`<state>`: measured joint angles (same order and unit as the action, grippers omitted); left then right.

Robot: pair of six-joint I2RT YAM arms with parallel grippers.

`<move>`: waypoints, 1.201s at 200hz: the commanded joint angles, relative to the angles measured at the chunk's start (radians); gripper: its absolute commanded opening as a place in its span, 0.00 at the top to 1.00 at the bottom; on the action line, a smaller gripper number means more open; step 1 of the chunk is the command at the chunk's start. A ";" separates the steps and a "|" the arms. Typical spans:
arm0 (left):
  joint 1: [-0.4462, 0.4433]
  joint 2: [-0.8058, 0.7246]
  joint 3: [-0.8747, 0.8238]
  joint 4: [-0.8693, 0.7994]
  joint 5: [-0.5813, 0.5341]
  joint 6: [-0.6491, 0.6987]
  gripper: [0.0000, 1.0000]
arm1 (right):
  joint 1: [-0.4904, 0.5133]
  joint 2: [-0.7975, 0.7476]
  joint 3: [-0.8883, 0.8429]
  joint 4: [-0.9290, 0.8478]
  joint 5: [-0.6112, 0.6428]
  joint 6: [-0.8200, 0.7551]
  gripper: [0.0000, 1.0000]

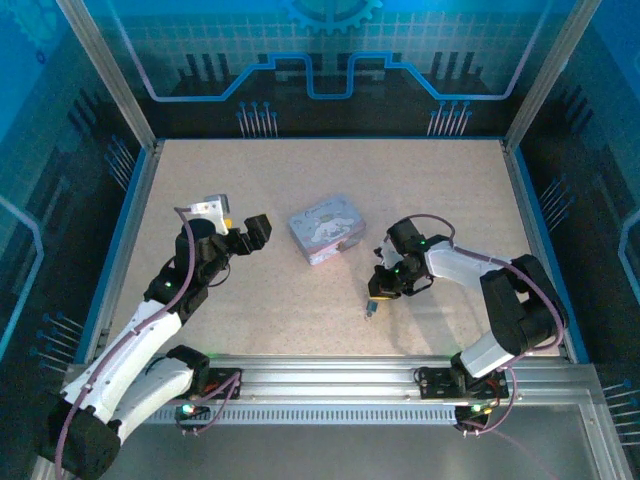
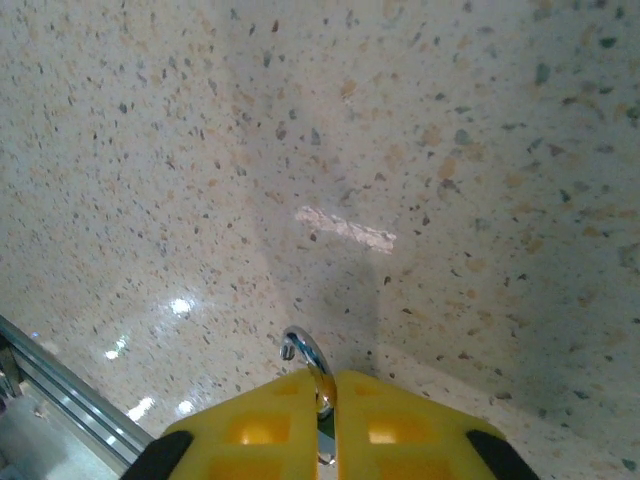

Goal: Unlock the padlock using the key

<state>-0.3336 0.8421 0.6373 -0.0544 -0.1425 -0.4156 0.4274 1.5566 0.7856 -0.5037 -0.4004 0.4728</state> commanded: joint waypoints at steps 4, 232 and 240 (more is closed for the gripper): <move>0.013 -0.016 -0.011 0.016 -0.020 0.019 0.01 | 0.010 -0.018 0.007 0.000 0.018 0.001 0.80; 0.039 -0.017 -0.036 0.103 -0.352 0.274 0.01 | -0.327 -0.816 -0.153 0.146 0.624 -0.371 0.00; 0.041 -0.015 -0.047 0.130 -0.353 0.300 0.01 | -0.333 -0.828 -0.198 0.200 0.628 -0.385 0.00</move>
<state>-0.3088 0.8238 0.6273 -0.0288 -0.4206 -0.2298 0.1230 0.7643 0.6926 -0.4774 0.1543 0.1497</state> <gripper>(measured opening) 0.990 0.998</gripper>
